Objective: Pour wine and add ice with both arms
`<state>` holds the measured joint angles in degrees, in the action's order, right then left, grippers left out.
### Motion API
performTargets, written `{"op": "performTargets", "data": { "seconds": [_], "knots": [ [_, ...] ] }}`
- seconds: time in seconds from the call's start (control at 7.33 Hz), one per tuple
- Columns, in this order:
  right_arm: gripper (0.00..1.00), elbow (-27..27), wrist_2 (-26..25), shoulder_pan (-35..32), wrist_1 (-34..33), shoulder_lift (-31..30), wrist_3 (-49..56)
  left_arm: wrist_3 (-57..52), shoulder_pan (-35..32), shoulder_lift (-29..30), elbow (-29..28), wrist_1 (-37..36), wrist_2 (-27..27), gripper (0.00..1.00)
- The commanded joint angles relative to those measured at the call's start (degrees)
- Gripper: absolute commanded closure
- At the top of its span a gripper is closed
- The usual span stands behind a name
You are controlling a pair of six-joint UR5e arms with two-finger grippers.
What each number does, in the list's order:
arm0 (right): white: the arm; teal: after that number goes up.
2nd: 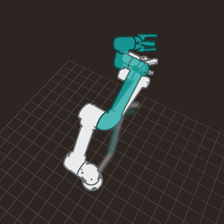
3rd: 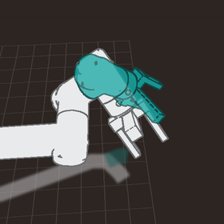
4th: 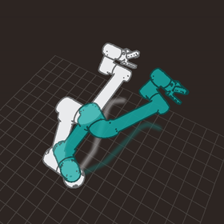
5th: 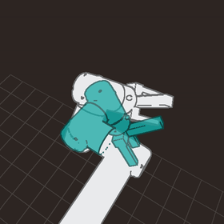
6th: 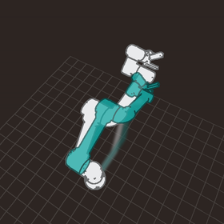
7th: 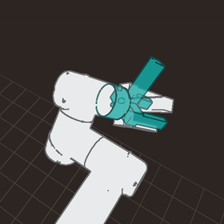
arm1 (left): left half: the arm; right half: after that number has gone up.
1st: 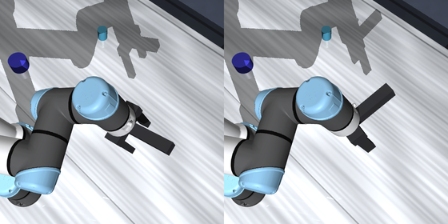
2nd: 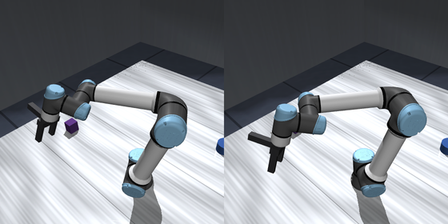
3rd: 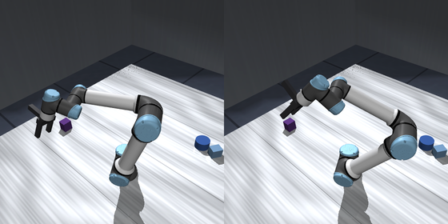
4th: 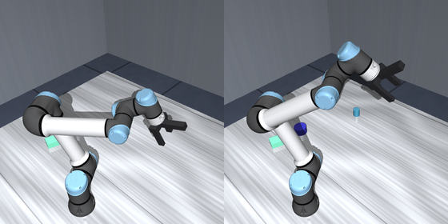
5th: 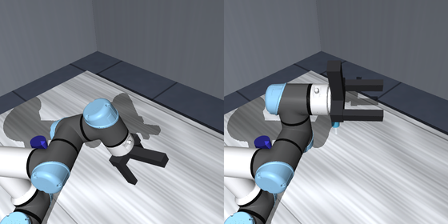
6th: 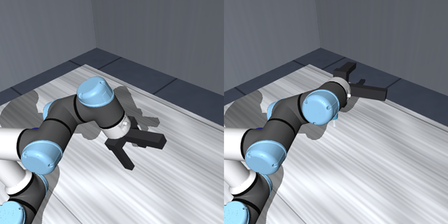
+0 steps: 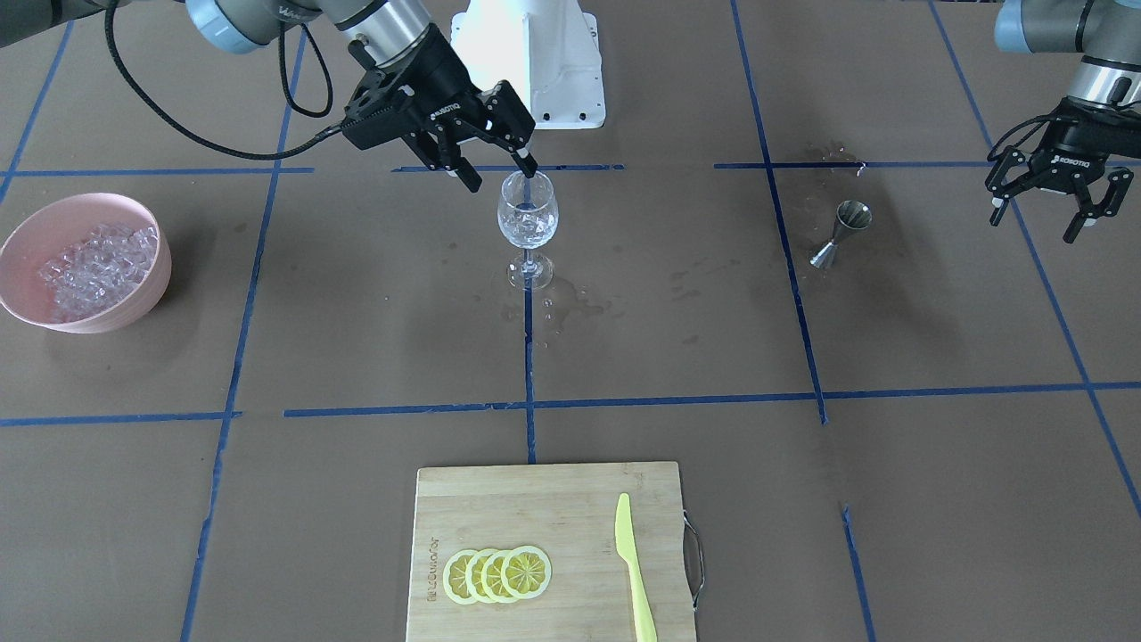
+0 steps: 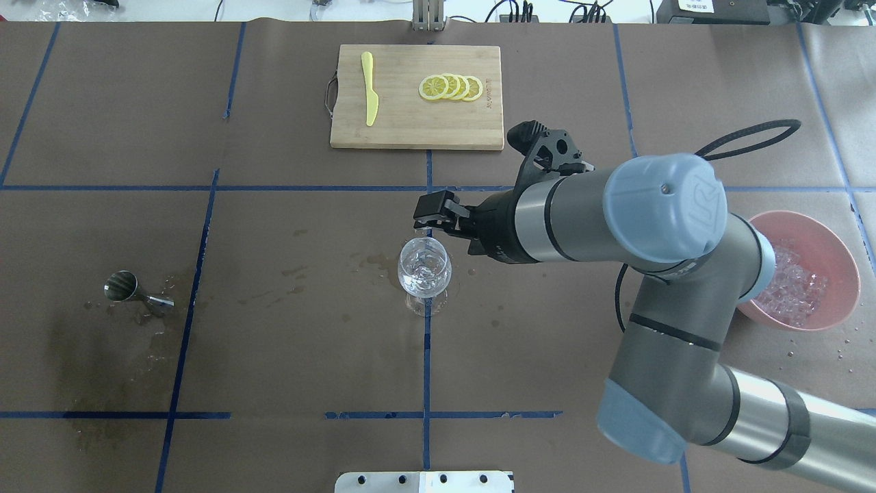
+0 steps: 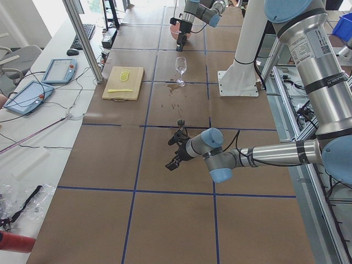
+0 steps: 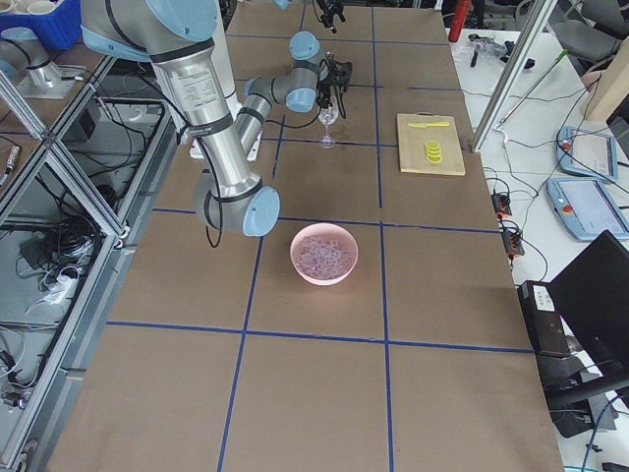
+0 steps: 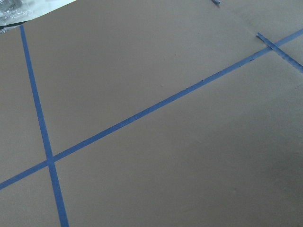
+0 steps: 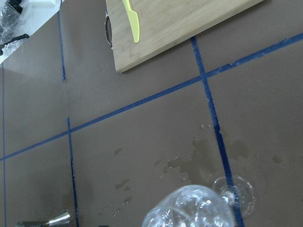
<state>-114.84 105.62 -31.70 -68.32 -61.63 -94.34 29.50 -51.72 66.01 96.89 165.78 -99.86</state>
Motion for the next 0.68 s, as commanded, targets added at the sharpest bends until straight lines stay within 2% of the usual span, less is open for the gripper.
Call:
{"op": "performTargets", "data": {
  "seconds": [0.0,0.27,0.41,0.55],
  "knots": [
    [0.00,-2.5,16.7,-13.6,-0.6,-8.0,5.1,-0.8,0.0,0.0,-0.7,-0.8,-0.9,0.00],
    [0.00,-2.7,23.6,-22.7,-0.6,-19.7,24.0,-2.4,-2.6,0.2,-0.5,-4.7,-8.6,0.00],
    [0.00,-0.8,24.5,-27.9,-1.0,-24.6,36.6,-8.3,-7.5,3.0,-0.3,-10.2,-10.6,0.00],
    [0.00,3.8,24.8,-32.0,-1.2,-27.3,50.0,-14.0,-13.5,7.5,-0.2,-18.8,-15.1,0.00]
  ]
}}
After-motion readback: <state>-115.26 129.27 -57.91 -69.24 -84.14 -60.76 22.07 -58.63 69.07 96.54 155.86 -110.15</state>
